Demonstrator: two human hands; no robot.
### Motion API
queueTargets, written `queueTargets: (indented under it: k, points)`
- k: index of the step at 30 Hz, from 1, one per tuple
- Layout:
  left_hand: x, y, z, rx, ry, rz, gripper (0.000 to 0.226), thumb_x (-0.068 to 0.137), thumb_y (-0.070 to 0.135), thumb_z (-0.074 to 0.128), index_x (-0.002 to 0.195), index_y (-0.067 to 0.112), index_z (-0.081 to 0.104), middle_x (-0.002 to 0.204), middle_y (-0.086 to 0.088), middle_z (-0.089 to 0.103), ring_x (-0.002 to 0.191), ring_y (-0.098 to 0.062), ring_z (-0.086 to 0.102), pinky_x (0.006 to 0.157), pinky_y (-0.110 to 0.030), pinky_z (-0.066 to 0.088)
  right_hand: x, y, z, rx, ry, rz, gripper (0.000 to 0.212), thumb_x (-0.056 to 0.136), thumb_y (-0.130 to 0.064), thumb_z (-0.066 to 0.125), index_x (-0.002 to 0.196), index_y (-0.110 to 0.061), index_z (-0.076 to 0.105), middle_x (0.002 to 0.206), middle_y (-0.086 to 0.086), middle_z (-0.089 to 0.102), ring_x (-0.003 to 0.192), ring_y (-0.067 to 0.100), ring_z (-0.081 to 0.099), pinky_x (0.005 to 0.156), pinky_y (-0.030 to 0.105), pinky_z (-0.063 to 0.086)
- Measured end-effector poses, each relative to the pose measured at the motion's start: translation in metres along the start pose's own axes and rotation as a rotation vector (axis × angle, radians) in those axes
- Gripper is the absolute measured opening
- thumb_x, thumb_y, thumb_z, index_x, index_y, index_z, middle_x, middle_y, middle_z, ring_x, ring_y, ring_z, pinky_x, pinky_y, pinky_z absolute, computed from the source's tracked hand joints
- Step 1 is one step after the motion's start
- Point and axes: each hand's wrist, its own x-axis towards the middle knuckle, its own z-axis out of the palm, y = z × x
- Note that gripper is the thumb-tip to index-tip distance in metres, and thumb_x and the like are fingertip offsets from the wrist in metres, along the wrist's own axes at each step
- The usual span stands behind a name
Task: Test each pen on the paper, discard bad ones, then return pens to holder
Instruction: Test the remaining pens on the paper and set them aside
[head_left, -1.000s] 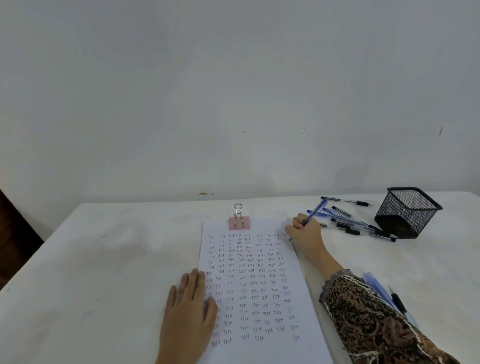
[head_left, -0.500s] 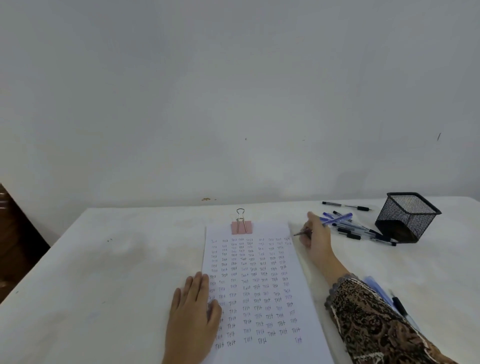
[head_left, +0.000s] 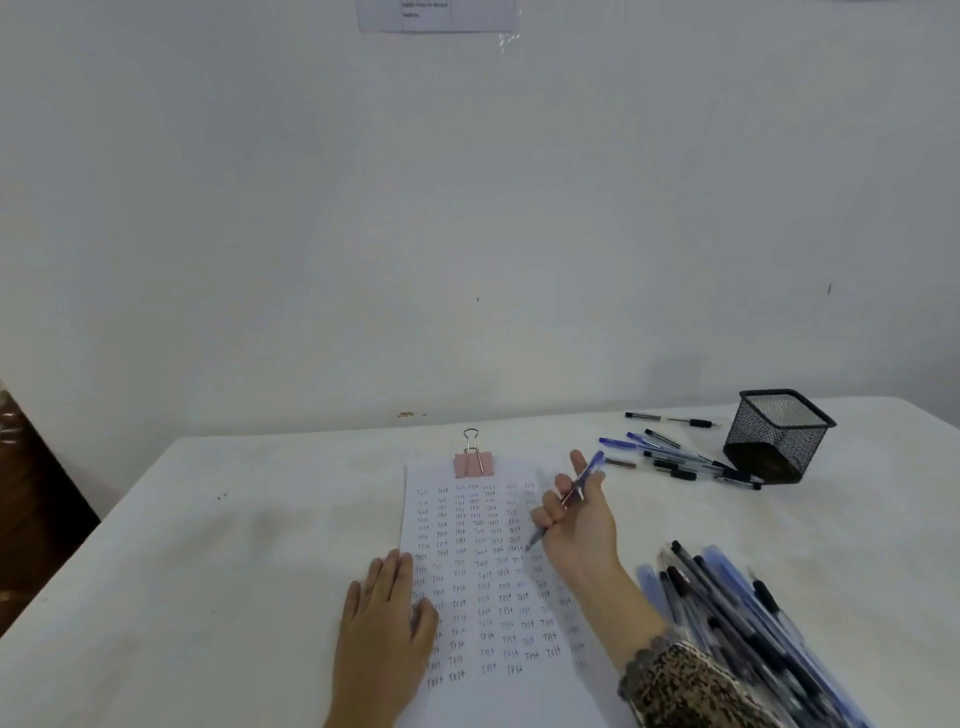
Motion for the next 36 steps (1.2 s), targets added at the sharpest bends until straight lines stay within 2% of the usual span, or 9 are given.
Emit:
queueTargets:
  k: [4,14,16,20,22,25,28,33,36]
  points:
    - [-0.002,0.0,0.001,-0.042,0.034,0.014,0.098,0.061,0.056,-0.008,0.146,0.015,0.017,0.154,0.002,0.014,0.143,-0.012,0.008,0.113,-0.027,-0.002,-0.028,0.009,-0.007,0.035,0.029,-0.029,0.029,0.1,-0.035,0.033,0.09,-0.021,0.056,0.045,-0.007,0.037,0.031,0.006,0.024,0.035,0.012,0.022]
    - [-0.004,-0.002,0.004,-0.064,0.077,0.038,0.093,0.066,0.056,0.0,0.142,0.01,0.03,0.149,-0.003,0.03,0.141,-0.019,0.022,0.115,-0.035,0.012,-0.053,-0.024,-0.029,0.042,0.082,-0.194,0.019,0.097,-0.03,0.043,0.096,-0.024,0.061,0.056,-0.008,0.047,0.037,0.007,0.031,0.038,0.016,0.027]
    - [-0.005,-0.003,0.004,-0.059,0.087,0.04,0.091,0.068,0.055,0.003,0.14,0.009,0.035,0.147,-0.006,0.035,0.139,-0.021,0.026,0.114,-0.038,0.015,-0.054,-0.039,-0.037,-0.226,0.093,-0.263,0.019,0.098,-0.021,0.044,0.105,-0.02,0.062,0.064,-0.006,0.052,0.043,0.008,0.034,0.041,0.019,0.03]
    - [-0.006,-0.001,0.001,-0.067,0.065,0.044,0.084,0.073,0.053,0.008,0.142,0.009,0.032,0.149,-0.005,0.031,0.14,-0.02,0.023,0.115,-0.037,0.013,-0.057,-0.068,-0.052,-1.355,0.206,-0.45,0.031,0.096,-0.009,0.043,0.124,-0.01,0.057,0.092,0.002,0.048,0.067,0.012,0.044,0.054,0.015,0.032]
    - [-0.006,0.0,0.0,-0.067,0.05,0.039,0.081,0.075,0.051,0.011,0.142,0.01,0.031,0.149,-0.005,0.03,0.14,-0.02,0.022,0.115,-0.037,0.012,-0.064,-0.078,-0.058,-1.65,0.247,-0.515,0.031,0.095,-0.007,0.043,0.123,-0.007,0.058,0.105,0.007,0.05,0.076,0.017,0.05,0.059,0.017,0.034]
    - [-0.006,-0.002,0.002,-0.067,0.071,0.046,0.086,0.072,0.053,0.009,0.137,0.005,0.04,0.143,-0.01,0.04,0.136,-0.026,0.032,0.112,-0.043,0.02,-0.078,-0.083,-0.066,-2.045,0.333,-0.45,0.03,0.094,-0.018,0.045,0.12,-0.019,0.06,0.115,0.004,0.06,0.103,0.02,0.056,0.067,0.027,0.042]
    - [-0.005,-0.005,0.005,-0.061,0.076,0.06,0.084,0.073,0.051,0.012,0.134,0.003,0.043,0.14,-0.012,0.044,0.134,-0.029,0.036,0.11,-0.046,0.024,-0.086,-0.082,-0.077,-2.117,0.344,-0.347,0.019,0.094,-0.025,0.046,0.1,-0.022,0.065,0.113,-0.005,0.063,0.117,0.012,0.052,0.067,0.026,0.045]
    - [-0.004,-0.003,0.005,-0.036,0.074,0.069,0.085,0.072,0.051,0.008,0.136,0.004,0.041,0.142,-0.01,0.042,0.135,-0.027,0.034,0.11,-0.044,0.024,-0.09,-0.098,-0.063,-2.256,0.236,-0.195,0.015,0.091,-0.032,0.05,0.08,-0.024,0.055,0.1,-0.007,0.052,0.084,0.016,0.055,0.065,0.025,0.04]
    - [-0.004,0.0,0.003,-0.015,0.036,0.045,0.087,0.071,0.052,0.003,0.142,0.009,0.03,0.149,-0.005,0.03,0.14,-0.02,0.024,0.113,-0.038,0.017,-0.066,-0.123,-0.04,-2.213,0.214,-0.231,0.015,0.088,-0.038,0.054,0.096,-0.027,0.06,0.105,-0.004,0.056,0.093,0.018,0.058,0.073,0.025,0.043]
